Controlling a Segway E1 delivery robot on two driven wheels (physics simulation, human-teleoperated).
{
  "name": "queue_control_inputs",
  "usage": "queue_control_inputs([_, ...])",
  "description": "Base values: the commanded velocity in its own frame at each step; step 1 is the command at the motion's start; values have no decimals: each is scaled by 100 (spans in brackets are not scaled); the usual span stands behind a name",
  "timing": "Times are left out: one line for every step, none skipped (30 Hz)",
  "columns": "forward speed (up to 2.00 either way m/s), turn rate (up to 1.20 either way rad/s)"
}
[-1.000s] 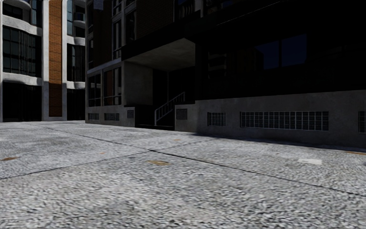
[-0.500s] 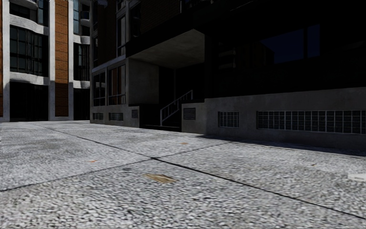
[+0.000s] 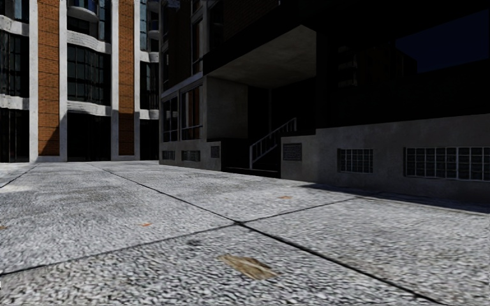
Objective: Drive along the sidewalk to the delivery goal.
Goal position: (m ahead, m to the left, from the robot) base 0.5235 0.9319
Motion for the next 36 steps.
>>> queue_control_inputs([79,44])
queue_control_inputs([76,44])
queue_control_inputs([72,44])
queue_control_inputs([67,45])
queue_control_inputs([67,45])
queue_control_inputs([55,45])
queue_control_inputs([48,45])
queue_control_inputs([41,45])
queue_control_inputs([41,45])
queue_control_inputs([32,45])
queue_control_inputs([25,45])
queue_control_inputs([22,45])
queue_control_inputs([22,45])
queue_control_inputs([21,45])
queue_control_inputs([20,45])
queue_control_inputs([19,45])
queue_control_inputs([19,45])
queue_control_inputs([19,44])
queue_control_inputs([12,43])
queue_control_inputs([12,43])
queue_control_inputs([5,43])
queue_control_inputs([0,59])
queue_control_inputs([0,69])
queue_control_inputs([0,72])
queue_control_inputs([0,72])
queue_control_inputs([0,72])
queue_control_inputs([0,71])
queue_control_inputs([0,71])
queue_control_inputs([0,71])
queue_control_inputs([0,70])
queue_control_inputs([0,19])
queue_control_inputs([0,0])
queue_control_inputs([0,0])
queue_control_inputs([0,0])
queue_control_inputs([0,0])
queue_control_inputs([0,0])
